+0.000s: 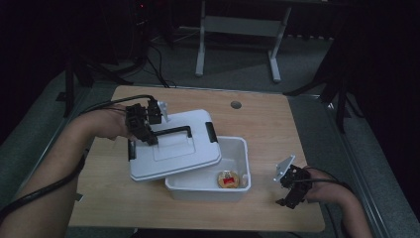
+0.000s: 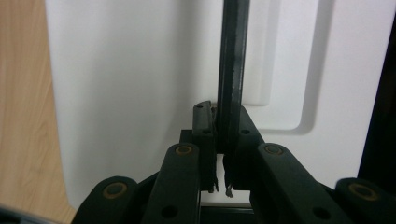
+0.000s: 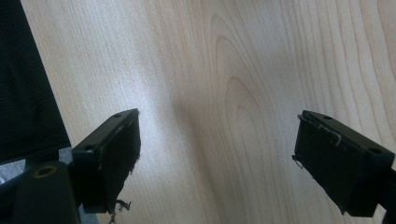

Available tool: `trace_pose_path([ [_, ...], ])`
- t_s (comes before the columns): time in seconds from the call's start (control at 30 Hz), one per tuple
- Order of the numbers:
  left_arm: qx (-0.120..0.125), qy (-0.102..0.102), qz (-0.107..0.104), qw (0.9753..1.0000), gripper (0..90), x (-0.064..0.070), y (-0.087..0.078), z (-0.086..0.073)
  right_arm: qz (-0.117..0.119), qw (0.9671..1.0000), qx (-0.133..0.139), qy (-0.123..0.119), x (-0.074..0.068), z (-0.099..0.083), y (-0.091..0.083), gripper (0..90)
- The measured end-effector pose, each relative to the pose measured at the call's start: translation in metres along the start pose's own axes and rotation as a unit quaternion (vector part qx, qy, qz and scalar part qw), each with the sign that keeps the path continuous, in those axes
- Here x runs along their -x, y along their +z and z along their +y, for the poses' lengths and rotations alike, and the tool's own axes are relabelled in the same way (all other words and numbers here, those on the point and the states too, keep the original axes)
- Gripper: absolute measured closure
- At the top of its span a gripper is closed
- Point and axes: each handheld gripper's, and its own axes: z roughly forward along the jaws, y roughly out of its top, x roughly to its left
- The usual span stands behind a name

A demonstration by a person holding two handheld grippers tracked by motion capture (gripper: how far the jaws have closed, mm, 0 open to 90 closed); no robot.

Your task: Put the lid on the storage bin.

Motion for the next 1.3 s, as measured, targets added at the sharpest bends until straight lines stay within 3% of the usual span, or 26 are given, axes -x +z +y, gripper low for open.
trace_pose_path([
  [0.33, -0.002, 0.030, -0.012, 0.9995, 83.4, 0.005, 0.012, 0.036, 0.002, 1.0000, -0.001, -0.001, 0.000, -0.001, 0.001, 14.1],
  [0.53, 0.001, 0.062, -0.026, 0.9977, 83.4, 0.011, 0.022, 0.058, 0.005, 1.0000, -0.002, 0.002, -0.001, -0.001, 0.002, 14.1],
  [0.6, 0.001, 0.062, -0.026, 0.9977, 83.4, 0.011, 0.022, 0.058, 0.006, 1.0000, -0.003, 0.002, -0.001, -0.001, 0.002, 14.1],
  [0.73, -0.003, 0.081, -0.031, 0.9962, 83.4, 0.017, 0.030, 0.074, 0.008, 1.0000, -0.005, 0.003, 0.000, -0.002, 0.003, 14.1],
  [0.9, -0.017, 0.094, -0.040, 0.9947, 83.4, 0.020, 0.040, 0.084, 0.007, 1.0000, -0.003, 0.001, 0.001, -0.002, 0.003, 14.1],
  [1.07, -0.011, 0.104, -0.051, 0.9932, 83.4, 0.023, 0.048, 0.088, 0.010, 0.9999, -0.002, 0.002, 0.000, -0.002, 0.005, 14.1],
  [1.3, -0.025, 0.100, -0.048, 0.9935, 83.4, 0.020, 0.055, 0.089, 0.012, 0.9999, -0.003, 0.004, 0.000, -0.004, 0.007, 14.1],
])
